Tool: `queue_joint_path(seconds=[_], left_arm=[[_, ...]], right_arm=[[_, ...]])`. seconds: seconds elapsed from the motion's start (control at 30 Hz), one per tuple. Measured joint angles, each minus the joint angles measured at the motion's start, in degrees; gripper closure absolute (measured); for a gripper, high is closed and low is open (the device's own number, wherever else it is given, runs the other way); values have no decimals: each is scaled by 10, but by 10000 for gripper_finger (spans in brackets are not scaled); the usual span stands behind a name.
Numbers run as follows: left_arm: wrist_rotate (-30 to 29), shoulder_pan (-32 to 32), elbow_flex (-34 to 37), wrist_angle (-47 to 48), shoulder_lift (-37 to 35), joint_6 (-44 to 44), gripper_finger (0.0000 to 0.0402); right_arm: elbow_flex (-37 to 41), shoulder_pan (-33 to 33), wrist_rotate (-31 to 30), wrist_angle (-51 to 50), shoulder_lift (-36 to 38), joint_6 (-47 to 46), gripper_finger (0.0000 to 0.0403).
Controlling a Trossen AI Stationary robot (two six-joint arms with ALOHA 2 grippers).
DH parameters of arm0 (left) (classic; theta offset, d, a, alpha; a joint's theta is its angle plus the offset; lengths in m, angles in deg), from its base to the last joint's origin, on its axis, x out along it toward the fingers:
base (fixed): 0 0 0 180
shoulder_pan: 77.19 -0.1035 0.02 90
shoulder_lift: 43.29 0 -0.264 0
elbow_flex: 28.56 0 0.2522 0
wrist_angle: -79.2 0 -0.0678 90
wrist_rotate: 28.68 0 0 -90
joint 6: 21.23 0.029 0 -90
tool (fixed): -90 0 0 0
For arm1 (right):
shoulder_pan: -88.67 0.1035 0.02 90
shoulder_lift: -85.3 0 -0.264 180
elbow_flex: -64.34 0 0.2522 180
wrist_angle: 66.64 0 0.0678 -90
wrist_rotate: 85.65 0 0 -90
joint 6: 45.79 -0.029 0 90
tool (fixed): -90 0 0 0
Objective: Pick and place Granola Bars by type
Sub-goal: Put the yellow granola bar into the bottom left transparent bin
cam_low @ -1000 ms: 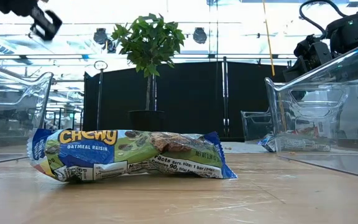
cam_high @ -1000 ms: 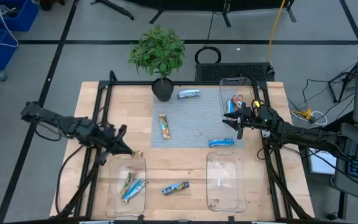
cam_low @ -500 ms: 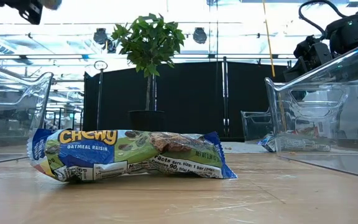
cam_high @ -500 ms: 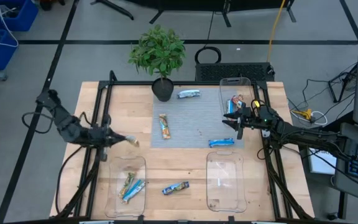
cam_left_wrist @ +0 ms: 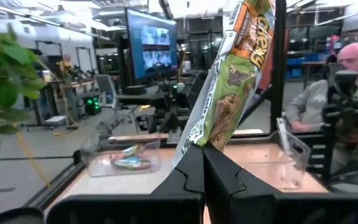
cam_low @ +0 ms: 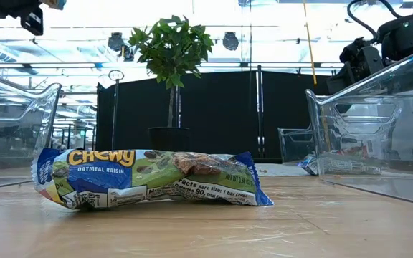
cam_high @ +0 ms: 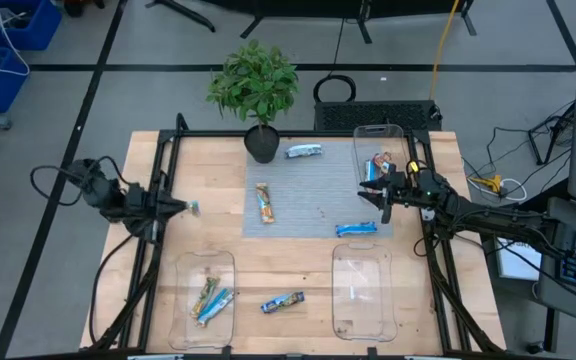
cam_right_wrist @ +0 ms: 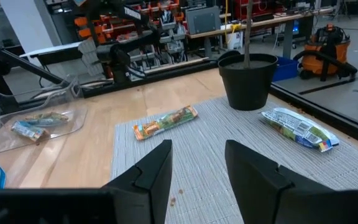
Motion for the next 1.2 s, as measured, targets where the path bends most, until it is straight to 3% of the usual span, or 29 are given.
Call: queue_joint_path(seconds=[0.23,0.4,0.47,0.53,0.6,0.77,0.93,1.03,1.2], left_arm=[[67,-46,4,3,5,3,401],[210,-80,19,-29,22,4,401],[294,-92,31,-39,33,-6,401],[372,-102,47,-67,52,-29,401],[412,-108,58,-76,75,-80,401],[420,-112,51,-94,161,-237,401],[422,-93,7,-95,289,-406,401],[420,-60,-54,-31,371,-463,401],[358,8,-171,116,475,-556,401]], right_arm=[[0,0,0,-4,0,0,264],[0,0,-1,0,-1,-1,264],[0,0,-1,0,-1,-2,264],[0,0,-1,0,-1,-3,264],[0,0,-1,0,-1,-10,264],[0,0,-2,-1,-1,-15,264],[0,0,-3,-2,-1,-17,264],[0,0,-3,-2,-1,-17,264],[0,0,-3,-2,-1,-14,264]])
